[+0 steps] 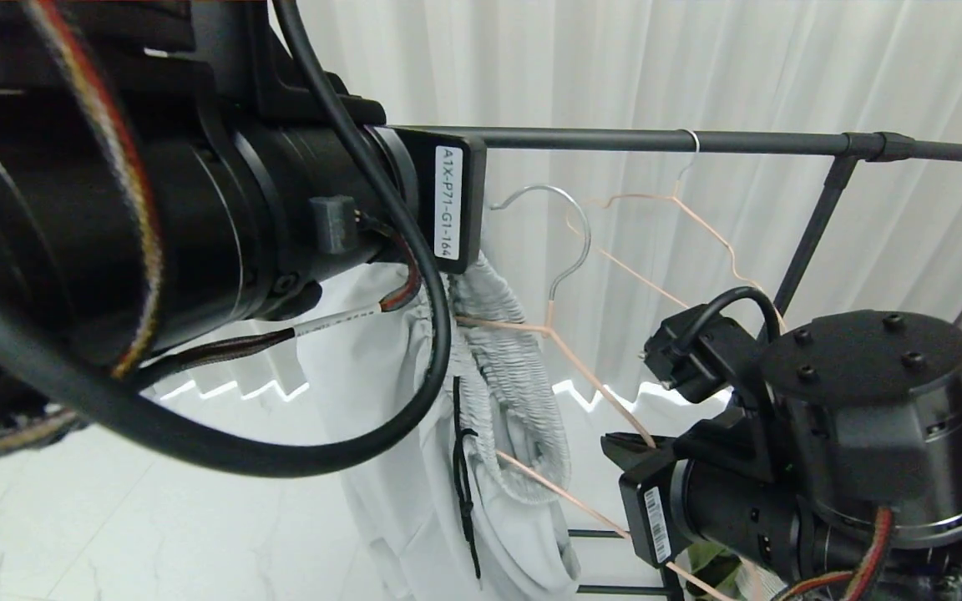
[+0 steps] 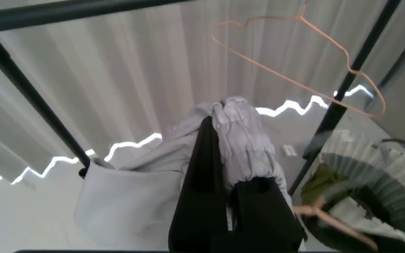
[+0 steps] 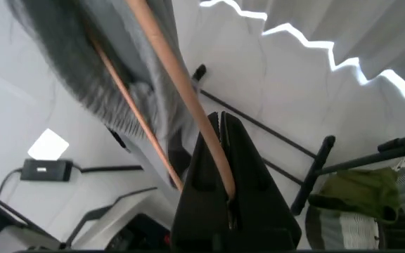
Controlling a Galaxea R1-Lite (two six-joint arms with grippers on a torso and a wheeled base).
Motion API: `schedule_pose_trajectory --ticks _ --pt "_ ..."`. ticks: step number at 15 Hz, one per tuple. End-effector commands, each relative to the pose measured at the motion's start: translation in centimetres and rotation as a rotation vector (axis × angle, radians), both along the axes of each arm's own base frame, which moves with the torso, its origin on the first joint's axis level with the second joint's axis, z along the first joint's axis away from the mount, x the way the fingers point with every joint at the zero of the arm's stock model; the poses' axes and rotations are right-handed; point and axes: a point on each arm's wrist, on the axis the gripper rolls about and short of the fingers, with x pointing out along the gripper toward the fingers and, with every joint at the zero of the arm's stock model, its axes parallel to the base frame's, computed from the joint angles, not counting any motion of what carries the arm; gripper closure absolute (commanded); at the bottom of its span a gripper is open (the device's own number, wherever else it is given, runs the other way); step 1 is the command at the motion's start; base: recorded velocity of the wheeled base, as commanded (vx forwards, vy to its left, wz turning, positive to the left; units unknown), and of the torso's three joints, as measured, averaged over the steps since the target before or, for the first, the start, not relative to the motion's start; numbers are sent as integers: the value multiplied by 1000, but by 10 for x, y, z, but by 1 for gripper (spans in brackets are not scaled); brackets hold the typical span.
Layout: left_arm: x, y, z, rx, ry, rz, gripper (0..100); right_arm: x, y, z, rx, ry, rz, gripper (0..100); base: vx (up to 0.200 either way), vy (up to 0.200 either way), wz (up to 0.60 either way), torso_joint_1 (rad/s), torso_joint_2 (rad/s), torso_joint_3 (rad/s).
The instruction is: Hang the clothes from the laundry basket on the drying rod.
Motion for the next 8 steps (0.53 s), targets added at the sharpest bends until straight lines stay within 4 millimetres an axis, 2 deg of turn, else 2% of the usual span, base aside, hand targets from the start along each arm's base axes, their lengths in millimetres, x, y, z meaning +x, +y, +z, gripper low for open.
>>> schedule_pose_trajectory --ticks 1,5,8 --pt "-3 -3 -6 15 11 -15 100 3 -2 9 31 -13 -13 100 0 0 0 0 0 0" --pt "-16 -14 -12 31 23 -78 100 5 3 25 122 -54 8 100 0 0 0 0 0 0" --pt "-16 -14 -21 56 38 -71 100 -1 0 35 167 -77 22 100 0 0 0 0 0 0"
